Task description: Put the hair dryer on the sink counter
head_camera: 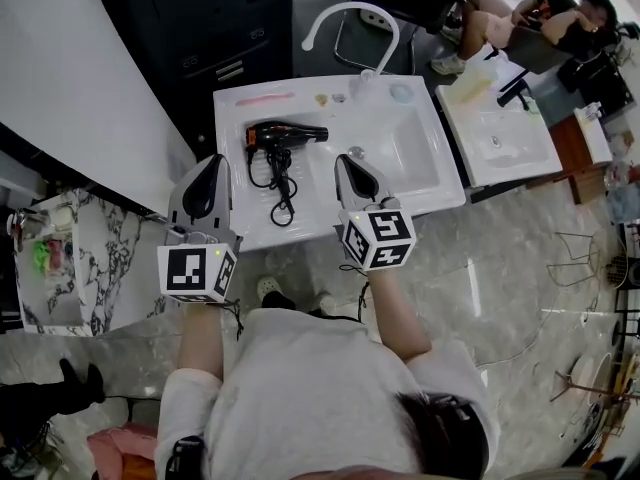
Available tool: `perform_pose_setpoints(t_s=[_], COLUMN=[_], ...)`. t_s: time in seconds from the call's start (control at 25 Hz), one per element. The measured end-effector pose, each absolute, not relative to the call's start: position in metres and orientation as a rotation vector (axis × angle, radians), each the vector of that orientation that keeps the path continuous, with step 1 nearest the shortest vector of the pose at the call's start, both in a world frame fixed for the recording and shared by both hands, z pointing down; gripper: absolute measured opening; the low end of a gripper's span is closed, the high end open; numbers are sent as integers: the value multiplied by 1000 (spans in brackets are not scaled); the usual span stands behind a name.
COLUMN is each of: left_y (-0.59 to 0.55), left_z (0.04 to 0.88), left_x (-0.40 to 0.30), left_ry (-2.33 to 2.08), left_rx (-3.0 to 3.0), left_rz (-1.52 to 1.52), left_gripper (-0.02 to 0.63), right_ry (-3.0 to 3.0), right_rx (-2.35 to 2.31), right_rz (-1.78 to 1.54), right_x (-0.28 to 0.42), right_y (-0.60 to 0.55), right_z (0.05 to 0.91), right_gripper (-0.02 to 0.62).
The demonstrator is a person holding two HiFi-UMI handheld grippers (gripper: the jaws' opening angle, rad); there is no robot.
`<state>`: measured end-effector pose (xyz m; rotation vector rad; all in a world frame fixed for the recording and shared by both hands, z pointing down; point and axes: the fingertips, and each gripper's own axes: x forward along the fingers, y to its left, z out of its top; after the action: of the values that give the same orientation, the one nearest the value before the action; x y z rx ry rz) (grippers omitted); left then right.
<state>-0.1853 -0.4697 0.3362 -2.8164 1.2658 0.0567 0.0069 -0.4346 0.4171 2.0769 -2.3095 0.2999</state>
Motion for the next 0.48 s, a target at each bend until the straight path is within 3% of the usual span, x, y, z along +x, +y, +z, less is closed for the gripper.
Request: perform_pose_setpoints(t_s=[0.48], left_y=[-438], left_z=[315], left_x=[-167], left_ry=[1293], left_rx=[-2768], left_rz=[98], left_gripper=[6], right_ry=[-2349], right_rx=[2073], right_rz=[81], right_x=[29], right_y=[-394], right_z=[359], right_gripper=[11])
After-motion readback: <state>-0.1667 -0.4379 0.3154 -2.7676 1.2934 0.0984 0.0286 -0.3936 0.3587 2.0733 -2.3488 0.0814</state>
